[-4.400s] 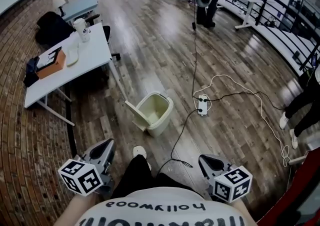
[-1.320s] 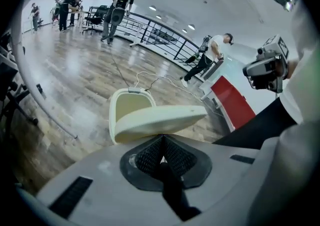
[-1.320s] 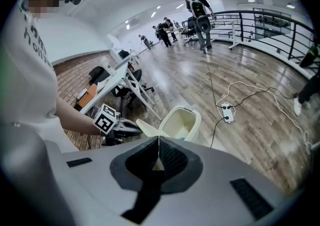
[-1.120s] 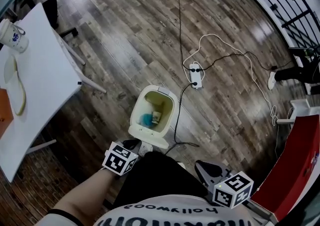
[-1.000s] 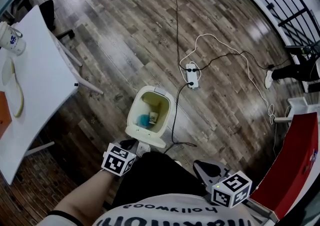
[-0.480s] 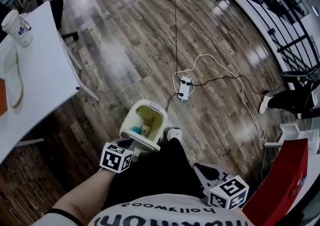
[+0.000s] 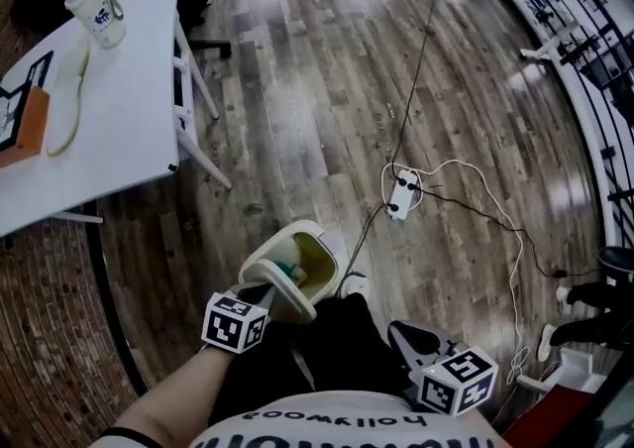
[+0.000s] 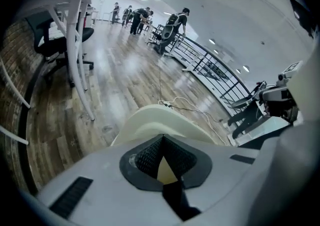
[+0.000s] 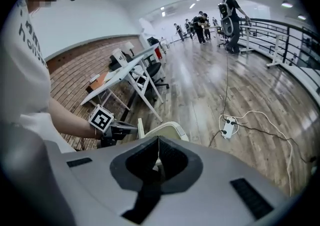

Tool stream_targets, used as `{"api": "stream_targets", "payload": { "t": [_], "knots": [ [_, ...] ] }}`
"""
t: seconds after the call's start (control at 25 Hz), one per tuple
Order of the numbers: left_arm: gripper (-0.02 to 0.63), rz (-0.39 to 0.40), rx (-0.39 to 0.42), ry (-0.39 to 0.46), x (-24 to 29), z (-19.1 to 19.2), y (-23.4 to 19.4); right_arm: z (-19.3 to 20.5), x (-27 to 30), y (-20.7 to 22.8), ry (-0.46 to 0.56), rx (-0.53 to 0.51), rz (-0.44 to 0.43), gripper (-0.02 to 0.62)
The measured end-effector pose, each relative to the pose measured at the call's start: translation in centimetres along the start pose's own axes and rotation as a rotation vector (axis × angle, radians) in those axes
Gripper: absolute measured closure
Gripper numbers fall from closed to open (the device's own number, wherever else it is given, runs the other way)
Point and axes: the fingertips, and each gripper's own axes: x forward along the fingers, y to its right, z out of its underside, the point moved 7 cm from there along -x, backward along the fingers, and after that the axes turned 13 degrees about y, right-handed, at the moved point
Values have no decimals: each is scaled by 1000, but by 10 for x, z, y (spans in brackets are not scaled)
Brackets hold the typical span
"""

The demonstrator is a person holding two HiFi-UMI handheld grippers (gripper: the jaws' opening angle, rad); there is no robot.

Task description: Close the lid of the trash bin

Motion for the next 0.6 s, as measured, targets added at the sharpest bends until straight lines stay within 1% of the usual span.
{"api": "stream_targets", "payload": {
  "t": [0.12, 0.28, 0.36, 0.52, 0.6],
  "knots": [
    [598, -62, 5, 18, 14, -4, 7, -11, -14, 47, -32, 16, -3, 584],
    [598, -123, 33, 5, 35, -9, 13, -15, -24, 100, -45, 73, 30, 585],
    [598, -145, 33, 1, 46, -10, 14, -14, -23, 117, -47, 101, 35, 586],
    [598, -191, 4, 1, 77, -12, 16, -2, -23, 142, -65, 126, 32, 586],
    [598, -212, 16, -15, 94, -11, 15, 5, -26, 150, -77, 133, 37, 586]
  ]
}}
